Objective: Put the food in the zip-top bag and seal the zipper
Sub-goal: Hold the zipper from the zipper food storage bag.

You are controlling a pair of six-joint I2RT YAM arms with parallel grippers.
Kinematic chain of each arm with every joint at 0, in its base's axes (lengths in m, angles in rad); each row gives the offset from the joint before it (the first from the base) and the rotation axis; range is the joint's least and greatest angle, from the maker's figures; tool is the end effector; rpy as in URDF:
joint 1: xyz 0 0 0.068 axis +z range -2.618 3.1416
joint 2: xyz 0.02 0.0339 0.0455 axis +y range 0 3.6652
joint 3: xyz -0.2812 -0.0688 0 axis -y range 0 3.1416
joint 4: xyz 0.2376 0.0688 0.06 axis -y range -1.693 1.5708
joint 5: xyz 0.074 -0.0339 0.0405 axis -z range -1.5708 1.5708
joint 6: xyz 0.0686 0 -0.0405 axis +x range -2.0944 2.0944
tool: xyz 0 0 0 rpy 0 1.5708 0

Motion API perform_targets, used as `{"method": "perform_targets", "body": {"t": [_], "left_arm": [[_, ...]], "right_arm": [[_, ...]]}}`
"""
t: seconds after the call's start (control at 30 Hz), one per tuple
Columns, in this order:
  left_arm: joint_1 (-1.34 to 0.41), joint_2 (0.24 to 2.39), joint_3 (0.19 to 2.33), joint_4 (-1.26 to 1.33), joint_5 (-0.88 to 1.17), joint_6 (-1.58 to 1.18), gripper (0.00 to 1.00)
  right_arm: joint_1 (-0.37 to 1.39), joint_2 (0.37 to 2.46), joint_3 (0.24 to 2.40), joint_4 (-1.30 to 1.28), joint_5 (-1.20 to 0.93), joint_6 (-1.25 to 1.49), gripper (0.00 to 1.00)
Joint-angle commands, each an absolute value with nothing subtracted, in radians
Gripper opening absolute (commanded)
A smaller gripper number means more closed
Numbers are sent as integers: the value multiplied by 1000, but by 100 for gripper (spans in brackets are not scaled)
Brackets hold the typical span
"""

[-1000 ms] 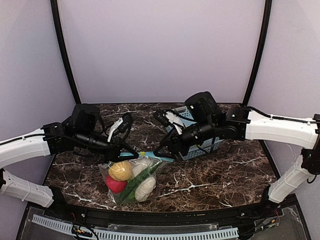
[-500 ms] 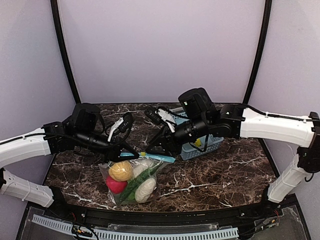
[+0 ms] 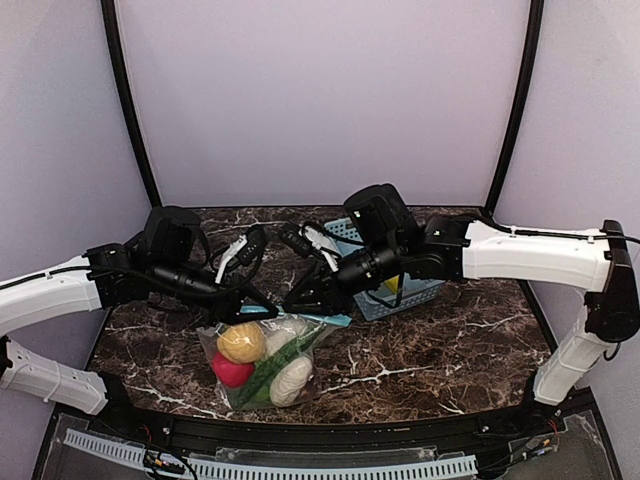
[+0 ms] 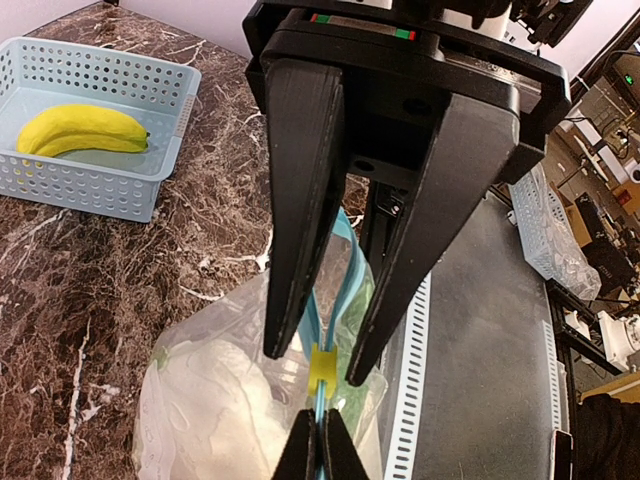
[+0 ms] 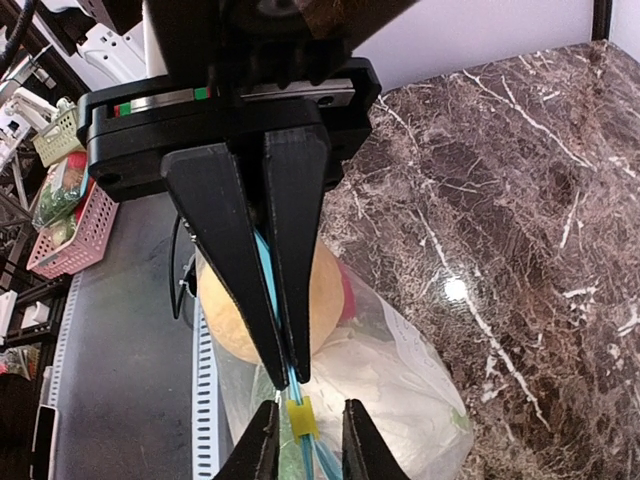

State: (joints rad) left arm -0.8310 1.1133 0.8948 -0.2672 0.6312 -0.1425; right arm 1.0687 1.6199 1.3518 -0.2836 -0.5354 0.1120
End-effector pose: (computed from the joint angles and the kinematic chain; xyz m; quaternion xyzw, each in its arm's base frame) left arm 0.1421 -0.2158 0.3125 0.4256 0.7122 -0.4645 0.3095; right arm 0.1580 0.3605 0.3196 -0.5021 0.6880 0.4537 0.2623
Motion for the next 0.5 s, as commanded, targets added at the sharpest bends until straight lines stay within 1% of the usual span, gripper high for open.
{"method": "perform_targets", "body": {"t": [0.0,0.2,0.47], "left_arm": [[-827,1094,926,-253,653,-147,1],[-827,1092,926,-255,650,-145,1],[-827,1085,926,-256,641,-145,1]], "right_arm": [[1067,1639,1374,-254,-584,117,20],[1068,1648,1376,-264,-599,120,15],[1066,1649,1376,-267,-591,118,3]]}}
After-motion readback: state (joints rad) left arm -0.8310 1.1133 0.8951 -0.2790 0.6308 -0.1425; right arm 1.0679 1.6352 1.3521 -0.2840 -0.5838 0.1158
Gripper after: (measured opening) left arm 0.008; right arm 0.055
